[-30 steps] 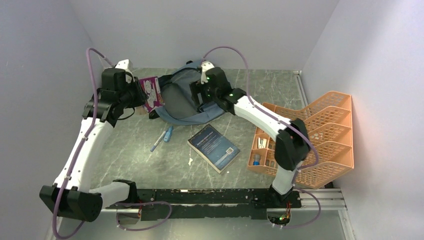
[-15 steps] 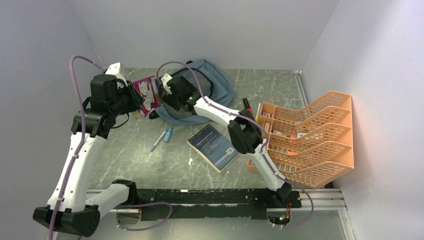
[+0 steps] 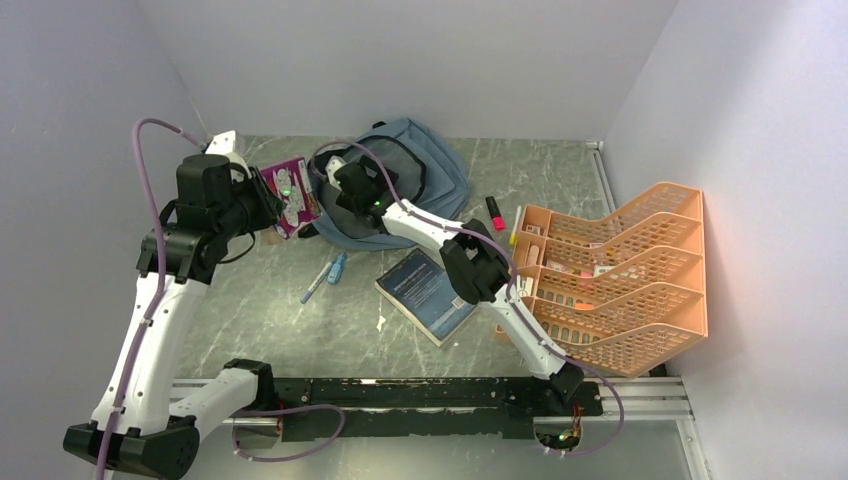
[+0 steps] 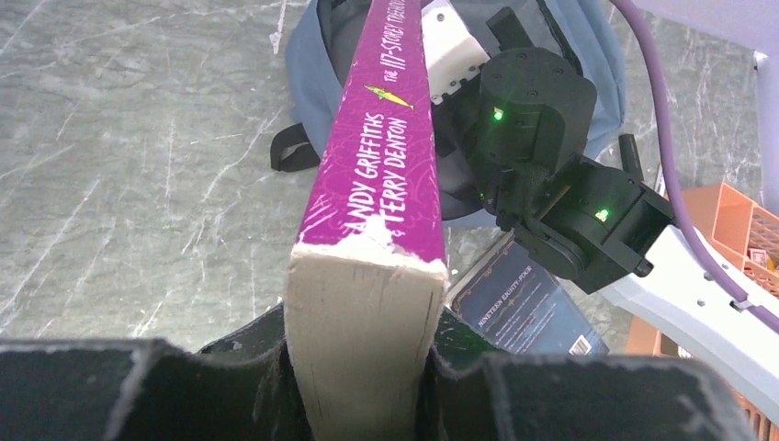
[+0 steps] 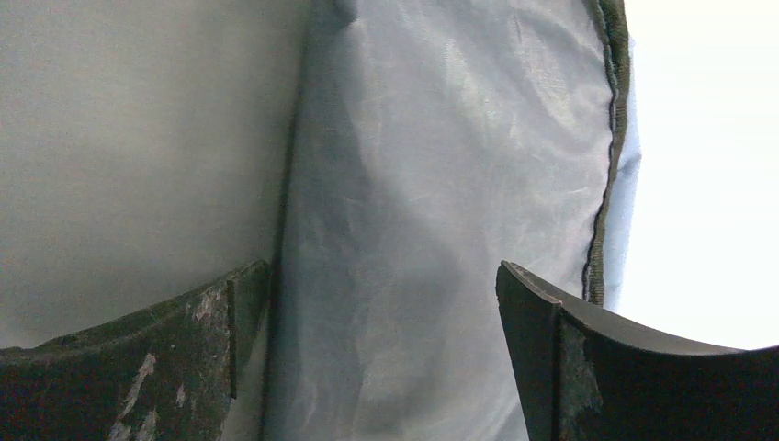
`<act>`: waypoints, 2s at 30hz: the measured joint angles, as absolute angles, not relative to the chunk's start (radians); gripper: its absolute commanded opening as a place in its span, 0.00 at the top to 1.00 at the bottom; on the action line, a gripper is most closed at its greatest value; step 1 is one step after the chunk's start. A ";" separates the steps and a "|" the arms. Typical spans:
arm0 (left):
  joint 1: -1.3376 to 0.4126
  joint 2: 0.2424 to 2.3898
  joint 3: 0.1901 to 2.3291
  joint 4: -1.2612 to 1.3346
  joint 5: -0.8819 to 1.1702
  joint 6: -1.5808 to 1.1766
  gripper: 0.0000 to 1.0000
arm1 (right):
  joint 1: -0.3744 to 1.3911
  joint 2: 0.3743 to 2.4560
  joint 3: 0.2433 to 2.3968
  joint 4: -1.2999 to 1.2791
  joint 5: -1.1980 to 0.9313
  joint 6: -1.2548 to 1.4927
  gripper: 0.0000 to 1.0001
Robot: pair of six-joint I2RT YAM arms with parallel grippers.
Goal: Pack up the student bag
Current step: Place the book in the student bag.
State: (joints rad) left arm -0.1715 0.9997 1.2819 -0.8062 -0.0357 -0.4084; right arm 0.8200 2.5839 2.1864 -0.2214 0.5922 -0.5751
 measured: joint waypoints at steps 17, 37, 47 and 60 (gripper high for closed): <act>-0.171 0.991 1.279 -0.827 -0.094 -0.439 0.95 | 0.795 2.593 2.142 -0.168 0.564 -0.557 1.00; -0.171 1.203 1.201 -0.587 0.151 -0.731 0.95 | 0.690 2.313 2.018 -0.205 0.292 -0.339 1.00; -0.170 1.333 1.182 -0.396 0.187 -0.913 0.95 | 0.695 2.294 1.949 -0.168 0.257 -0.292 1.00; -0.170 1.442 1.141 -0.224 0.200 -1.024 0.95 | 0.690 2.240 1.931 -0.154 0.235 -0.203 1.00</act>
State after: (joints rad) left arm -0.1699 1.4418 1.1408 -0.2237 0.2001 -1.0245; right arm 0.6899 2.2402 1.9312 -0.1535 0.2352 -0.2028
